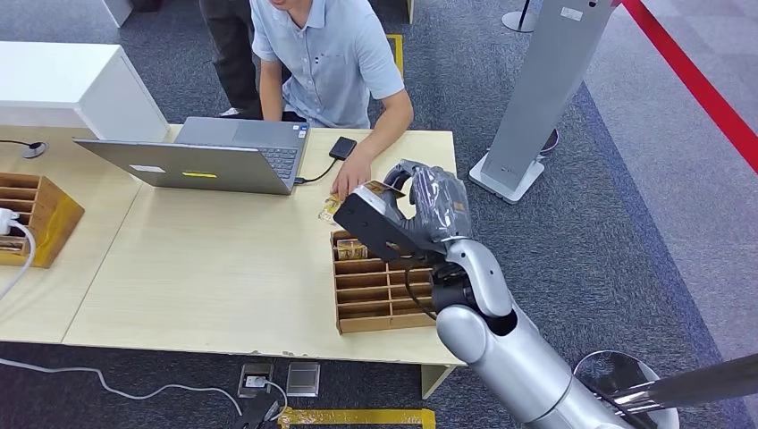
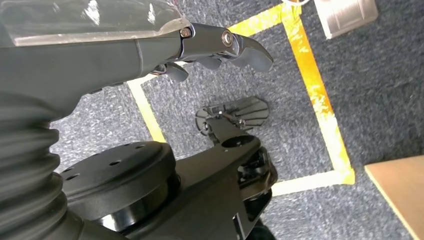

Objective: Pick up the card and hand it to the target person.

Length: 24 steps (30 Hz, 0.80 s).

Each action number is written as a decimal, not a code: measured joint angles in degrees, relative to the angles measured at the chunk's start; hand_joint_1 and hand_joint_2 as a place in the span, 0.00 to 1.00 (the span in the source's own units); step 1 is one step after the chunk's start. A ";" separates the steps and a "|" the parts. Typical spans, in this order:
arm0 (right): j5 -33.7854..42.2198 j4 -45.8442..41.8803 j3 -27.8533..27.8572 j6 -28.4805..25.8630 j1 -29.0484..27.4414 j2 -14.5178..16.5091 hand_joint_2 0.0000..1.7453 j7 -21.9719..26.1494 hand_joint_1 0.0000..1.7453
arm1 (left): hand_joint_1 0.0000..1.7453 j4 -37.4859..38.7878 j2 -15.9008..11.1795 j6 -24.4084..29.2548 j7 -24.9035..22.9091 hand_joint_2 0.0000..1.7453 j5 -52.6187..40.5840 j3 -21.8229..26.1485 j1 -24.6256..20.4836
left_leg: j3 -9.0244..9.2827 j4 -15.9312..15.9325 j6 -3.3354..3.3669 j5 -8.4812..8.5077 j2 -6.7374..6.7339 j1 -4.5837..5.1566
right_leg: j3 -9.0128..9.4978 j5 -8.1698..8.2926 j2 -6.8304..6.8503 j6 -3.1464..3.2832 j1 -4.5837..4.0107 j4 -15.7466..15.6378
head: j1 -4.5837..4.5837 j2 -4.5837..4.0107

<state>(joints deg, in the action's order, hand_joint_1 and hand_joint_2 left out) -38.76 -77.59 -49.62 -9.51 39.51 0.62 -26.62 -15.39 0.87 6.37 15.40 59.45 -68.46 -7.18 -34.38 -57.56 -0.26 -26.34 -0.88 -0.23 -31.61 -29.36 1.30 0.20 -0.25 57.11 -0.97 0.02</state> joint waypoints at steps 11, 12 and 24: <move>7.17 23.53 -0.43 -3.21 12.10 4.62 1.00 9.18 0.94 | 0.00 0.00 0.00 -1.91 -1.92 1.00 -2.39 0.00 -1.05 | -0.04 0.00 0.00 0.01 0.03 0.00 | -0.02 0.00 0.03 0.00 0.00 0.02 | -0.06 0.00; 7.17 25.52 -0.51 -3.31 12.72 5.07 1.00 9.50 0.94 | 0.00 0.00 0.00 -2.00 -1.98 1.00 -2.54 0.00 -1.10 | -0.04 0.00 0.00 0.01 0.04 0.00 | -0.02 0.00 0.03 0.00 0.00 0.02 | -0.05 0.00; 6.75 40.99 -1.58 -2.63 16.32 10.69 1.00 12.54 0.94 | 0.00 0.02 0.00 -2.66 -2.15 1.00 -3.35 0.00 -1.54 | -0.03 0.00 0.00 0.01 0.02 0.00 | -0.03 0.00 0.02 0.00 0.00 0.02 | -0.01 0.00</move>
<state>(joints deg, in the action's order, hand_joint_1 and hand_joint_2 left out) -32.01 -36.59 -51.20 -12.14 55.84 11.30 -14.08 -15.37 0.87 3.70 13.25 56.11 -68.46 -8.72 -34.41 -57.56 -0.26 -26.33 -0.86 -0.23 -31.64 -29.36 1.32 0.21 -0.25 57.13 -0.98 0.03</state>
